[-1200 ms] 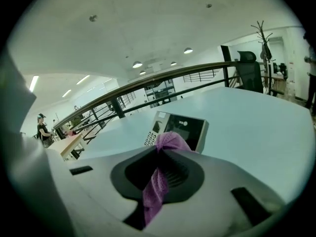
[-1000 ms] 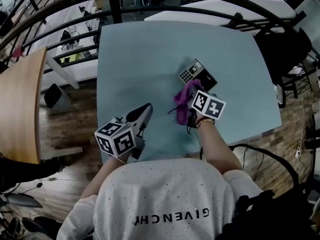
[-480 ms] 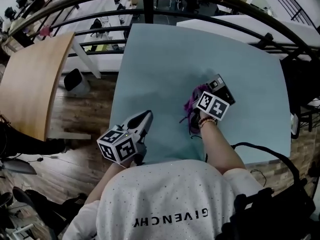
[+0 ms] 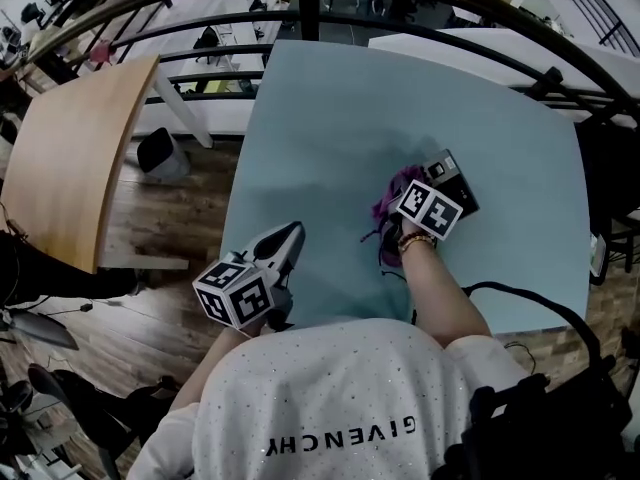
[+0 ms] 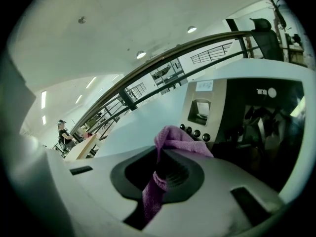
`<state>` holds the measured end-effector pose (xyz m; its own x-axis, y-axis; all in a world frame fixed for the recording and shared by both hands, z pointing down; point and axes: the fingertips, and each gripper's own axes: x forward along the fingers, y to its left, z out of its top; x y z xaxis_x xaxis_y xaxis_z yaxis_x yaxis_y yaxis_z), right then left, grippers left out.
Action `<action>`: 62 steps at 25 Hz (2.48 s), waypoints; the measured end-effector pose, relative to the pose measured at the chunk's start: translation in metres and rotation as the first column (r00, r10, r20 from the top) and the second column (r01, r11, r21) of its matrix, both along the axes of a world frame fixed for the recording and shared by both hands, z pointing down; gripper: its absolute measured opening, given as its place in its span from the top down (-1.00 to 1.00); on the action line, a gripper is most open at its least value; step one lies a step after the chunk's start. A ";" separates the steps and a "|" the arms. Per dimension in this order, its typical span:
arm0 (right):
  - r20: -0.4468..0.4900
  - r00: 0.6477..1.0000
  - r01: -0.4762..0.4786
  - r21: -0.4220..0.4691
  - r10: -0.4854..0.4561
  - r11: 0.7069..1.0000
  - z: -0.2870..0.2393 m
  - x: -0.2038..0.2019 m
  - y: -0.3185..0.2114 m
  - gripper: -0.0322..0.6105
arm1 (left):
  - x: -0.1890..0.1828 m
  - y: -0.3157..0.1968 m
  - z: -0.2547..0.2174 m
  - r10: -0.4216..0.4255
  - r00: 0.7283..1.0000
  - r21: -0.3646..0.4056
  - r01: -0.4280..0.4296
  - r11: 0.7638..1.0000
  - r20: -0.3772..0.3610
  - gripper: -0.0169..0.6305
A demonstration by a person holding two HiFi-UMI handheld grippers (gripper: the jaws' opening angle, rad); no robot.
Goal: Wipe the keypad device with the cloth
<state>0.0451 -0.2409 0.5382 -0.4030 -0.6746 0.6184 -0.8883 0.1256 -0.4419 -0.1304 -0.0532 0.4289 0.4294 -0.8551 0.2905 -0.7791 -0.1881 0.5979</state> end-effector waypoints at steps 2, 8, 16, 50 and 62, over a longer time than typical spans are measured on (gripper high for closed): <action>-0.009 1.000 0.002 0.000 -0.002 1.000 0.000 0.001 0.002 0.83 | 0.004 -0.003 0.000 0.018 1.000 0.003 -0.018 1.000 -0.004 0.93; -0.009 0.999 -0.052 0.003 0.052 0.999 -0.003 0.019 0.015 0.83 | 0.018 -0.012 -0.005 0.092 0.996 0.015 -0.092 0.996 -0.015 0.93; -0.022 0.988 -0.154 -0.013 0.153 0.988 -0.002 0.054 0.041 0.83 | 0.036 -0.021 -0.010 0.207 0.978 0.042 -0.206 0.978 -0.031 0.93; 0.062 0.881 -0.470 0.231 0.469 0.852 -0.089 0.175 0.109 0.83 | 0.091 -0.005 -0.008 0.477 0.871 0.025 -0.478 0.878 -0.119 0.93; 0.178 0.867 -0.494 0.190 0.465 0.848 -0.061 0.210 0.054 0.83 | 0.112 -0.020 0.012 0.431 0.901 -0.059 -0.433 0.899 -0.048 0.93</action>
